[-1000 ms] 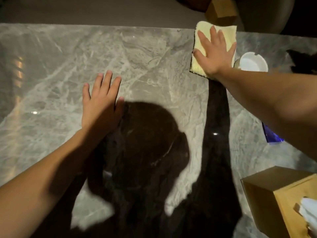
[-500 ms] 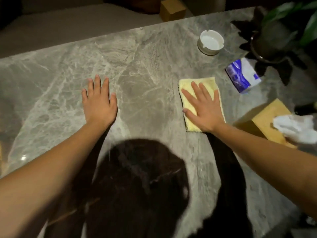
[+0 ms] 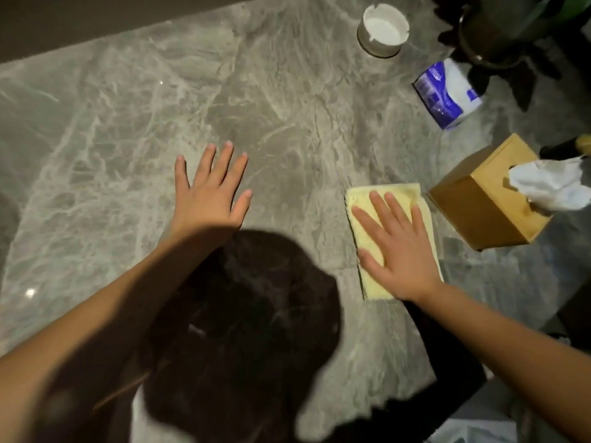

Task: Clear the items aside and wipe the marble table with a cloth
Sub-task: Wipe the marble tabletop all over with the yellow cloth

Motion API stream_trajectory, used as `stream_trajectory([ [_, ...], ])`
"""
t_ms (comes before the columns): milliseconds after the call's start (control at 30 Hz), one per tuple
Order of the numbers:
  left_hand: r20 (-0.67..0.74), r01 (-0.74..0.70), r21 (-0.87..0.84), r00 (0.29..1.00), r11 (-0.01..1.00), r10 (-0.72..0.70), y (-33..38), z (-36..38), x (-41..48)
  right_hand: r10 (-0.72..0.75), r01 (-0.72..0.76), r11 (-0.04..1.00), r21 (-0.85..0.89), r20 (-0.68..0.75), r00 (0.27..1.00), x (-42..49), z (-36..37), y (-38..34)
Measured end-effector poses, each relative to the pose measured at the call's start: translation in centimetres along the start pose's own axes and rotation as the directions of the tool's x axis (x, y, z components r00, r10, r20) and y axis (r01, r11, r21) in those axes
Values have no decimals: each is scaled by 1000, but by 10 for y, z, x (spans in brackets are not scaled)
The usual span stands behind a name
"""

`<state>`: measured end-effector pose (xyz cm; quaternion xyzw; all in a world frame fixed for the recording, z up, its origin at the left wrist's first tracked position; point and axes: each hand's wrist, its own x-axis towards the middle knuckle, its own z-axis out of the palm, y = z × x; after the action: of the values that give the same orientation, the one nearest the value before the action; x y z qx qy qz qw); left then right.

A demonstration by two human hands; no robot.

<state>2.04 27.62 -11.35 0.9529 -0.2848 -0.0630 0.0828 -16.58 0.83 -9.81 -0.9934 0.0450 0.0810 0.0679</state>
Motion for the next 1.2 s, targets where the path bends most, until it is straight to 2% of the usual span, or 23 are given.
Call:
stream_trajectory([
  [133, -36, -36, 105, 999, 994, 40, -1, 0, 0, -4, 3, 1000, -14, -39, 999, 84, -14, 3],
  [333, -56, -49, 85, 997, 995, 54, -3, -1, 2, 54, -60, 996, -63, -93, 994, 230, -34, 8],
  [467, -74, -38, -39, 997, 998, 35, -8, 1, 2, -39, 31, 995, -95, -88, 995, 303, -46, 14],
  [633, -86, -7, -89, 996, 996, -1, -8, -1, 2, -184, 173, 973, -151, -60, 981, 342, -59, 25],
  [767, -73, -20, -71, 997, 997, 15, -9, -1, 2, -177, 173, 980, -95, -36, 984, 320, -56, 24],
  [900, -23, -19, -22, 1000, 1000, 19, -8, -2, 4, -188, 188, 982, -27, -2, 982, 250, -45, 18],
  [1033, 43, -12, -44, 999, 999, 14, -8, -3, 1, -170, 169, 986, -10, -31, 985, 138, -23, 14],
  [1200, 79, -46, -136, 995, 990, 57, -6, -13, -14, -49, 51, 997, 59, -40, 998, -22, 5, -35],
])
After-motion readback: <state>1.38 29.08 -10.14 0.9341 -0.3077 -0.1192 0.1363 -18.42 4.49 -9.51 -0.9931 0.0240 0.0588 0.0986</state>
